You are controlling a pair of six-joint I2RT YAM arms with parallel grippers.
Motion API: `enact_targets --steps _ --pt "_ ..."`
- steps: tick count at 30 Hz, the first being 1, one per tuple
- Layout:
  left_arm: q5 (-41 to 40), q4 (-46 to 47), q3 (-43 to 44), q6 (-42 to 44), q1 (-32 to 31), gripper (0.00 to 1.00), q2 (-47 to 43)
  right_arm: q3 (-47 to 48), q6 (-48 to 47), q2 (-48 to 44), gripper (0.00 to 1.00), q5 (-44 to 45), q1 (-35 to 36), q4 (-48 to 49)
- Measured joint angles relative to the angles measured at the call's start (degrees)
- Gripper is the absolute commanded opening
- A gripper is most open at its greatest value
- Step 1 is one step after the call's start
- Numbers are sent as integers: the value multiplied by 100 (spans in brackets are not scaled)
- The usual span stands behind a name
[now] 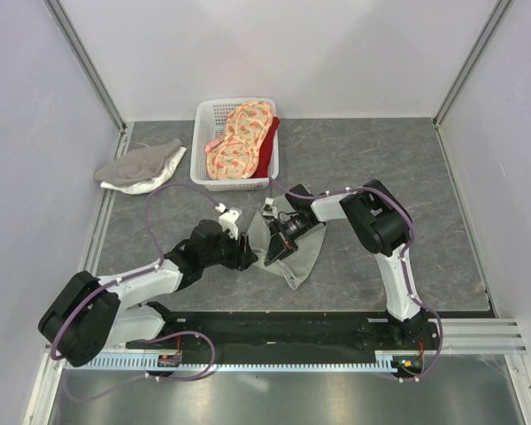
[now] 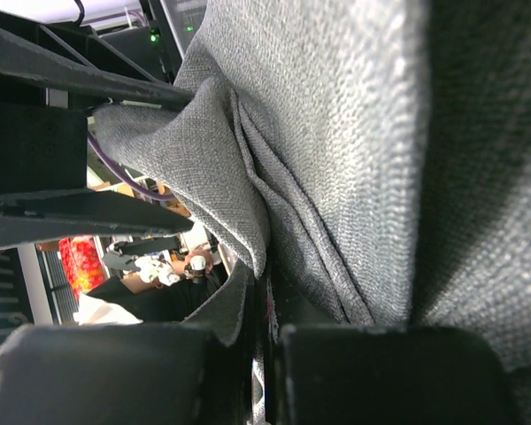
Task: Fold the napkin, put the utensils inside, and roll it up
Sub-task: Roll the napkin with the utensil
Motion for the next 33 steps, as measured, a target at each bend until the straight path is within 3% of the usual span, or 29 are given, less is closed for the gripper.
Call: enact_targets --steps 11,13,18,20,21,24,25,27,28,33 --pt "-260 -326 468 26 -68 50 542 0 122 2 0 2 -35 111" --pt "-269 -345 535 39 -92 43 632 0 136 2 0 2 -39 120" --pt "-354 -501 684 114 -129 7 804 -2 162 2 0 11 -39 136" --pt "-348 -599 811 131 -138 2 944 -2 177 0 2 24 -39 144" --pt "-348 -645 883 133 -144 2 1016 -2 179 -2 5 39 -42 144" --pt "-348 -776 1117 131 -149 2 1228 -22 258 -90 31 201 -76 122" --pt "-345 -811 1176 131 -149 2 1285 -42 299 -153 44 308 -92 111" --pt "-319 -935 1318 131 -151 2 1392 -111 363 -382 52 511 -116 96" --pt "-289 -979 1368 129 -151 2 1427 -157 376 -577 61 667 -125 81" --pt "-76 -1381 1768 127 -149 2 1731 -431 238 -1886 70 1707 -140 -68"
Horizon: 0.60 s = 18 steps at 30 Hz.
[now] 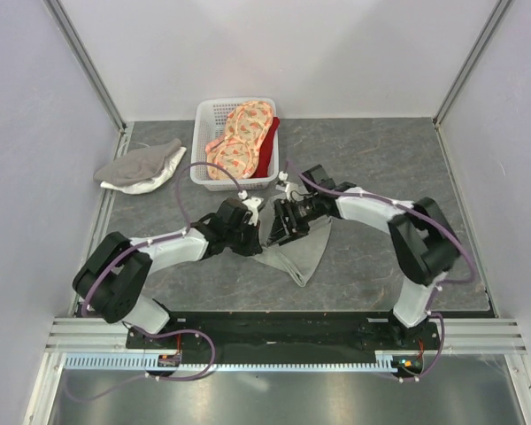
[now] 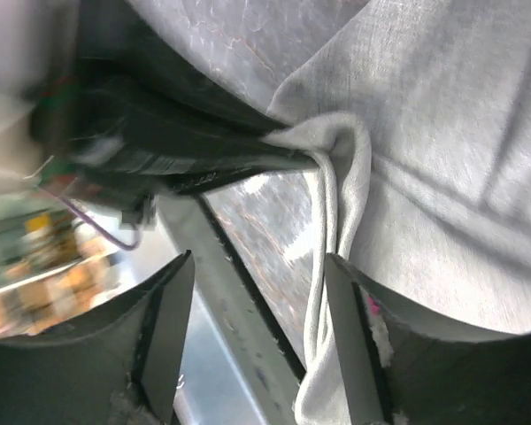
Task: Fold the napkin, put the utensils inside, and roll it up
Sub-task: Roll the napkin with the utensil
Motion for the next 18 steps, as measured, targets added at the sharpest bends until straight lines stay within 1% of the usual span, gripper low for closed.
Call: enact_targets --steps 3,6,10,13,18 --pt "164 -302 293 0 7 2 210 -404 -146 -986 72 824 13 -87" --pt "358 -575 516 0 68 2 367 -940 -323 -1991 73 1858 144 -136" --pt "765 -927 723 -4 295 2 520 -1539 -474 -2983 75 3289 743 -278" --pt "1056 -1152 800 -4 479 2 588 -1670 -505 -3217 75 4251 1624 -437" --pt "1475 -1453 951 -2 708 2 754 -1663 -498 -3060 75 5689 2859 -697"
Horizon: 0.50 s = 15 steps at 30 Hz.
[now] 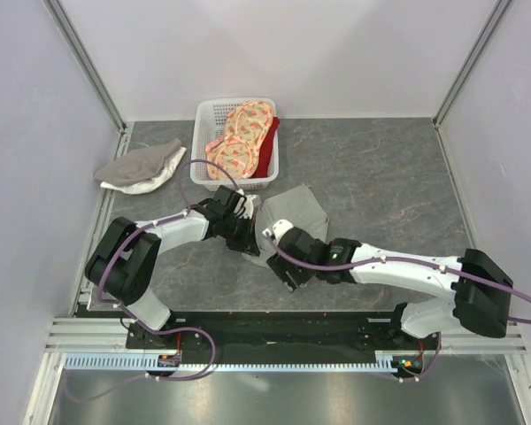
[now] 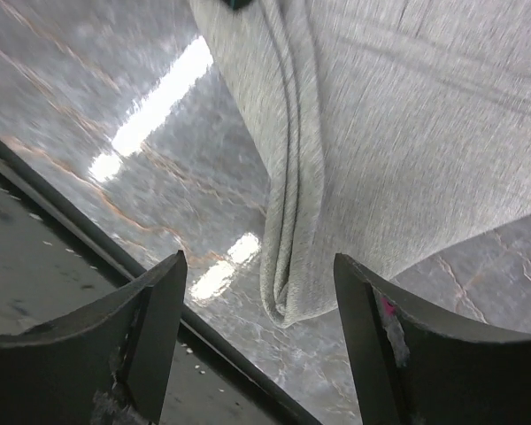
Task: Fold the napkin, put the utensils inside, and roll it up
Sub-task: Roll the napkin with the utensil
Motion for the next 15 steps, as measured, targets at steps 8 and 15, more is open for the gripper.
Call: enact_targets --steps 8,15 --pt "210 -251 66 0 92 2 68 256 -37 949 73 1445 1095 -479" --pt "232 -433 153 2 107 2 114 612 -190 1808 34 2251 1397 -813"
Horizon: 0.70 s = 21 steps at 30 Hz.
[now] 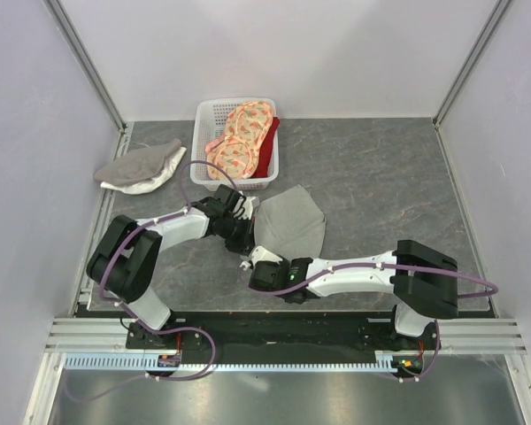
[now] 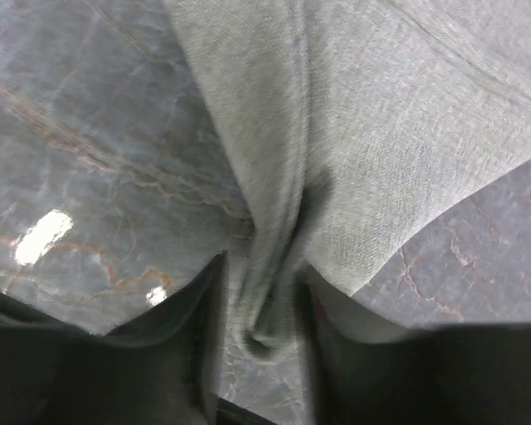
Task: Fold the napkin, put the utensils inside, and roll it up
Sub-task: Roll the napkin with the utensil
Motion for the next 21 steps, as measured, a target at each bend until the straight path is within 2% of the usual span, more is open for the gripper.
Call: enact_targets --steps 4,5,9,17,20,21 --pt "66 -83 50 4 20 2 37 109 -168 127 22 118 -15 -118" --pt "79 -98 61 7 26 2 44 133 -210 127 16 98 -20 -140" --pt "116 -205 87 20 39 2 55 151 -442 105 9 -378 -142 -131" --pt "251 -437 212 116 138 4 63 142 -901 -431 5 -2861 -1294 13" --pt "286 -518 262 157 186 11 66 120 -1034 -470 5 -3694 -1707 74" --pt "297 -538 280 170 199 17 66 94 -1075 -459 5 -3982 -1843 103"
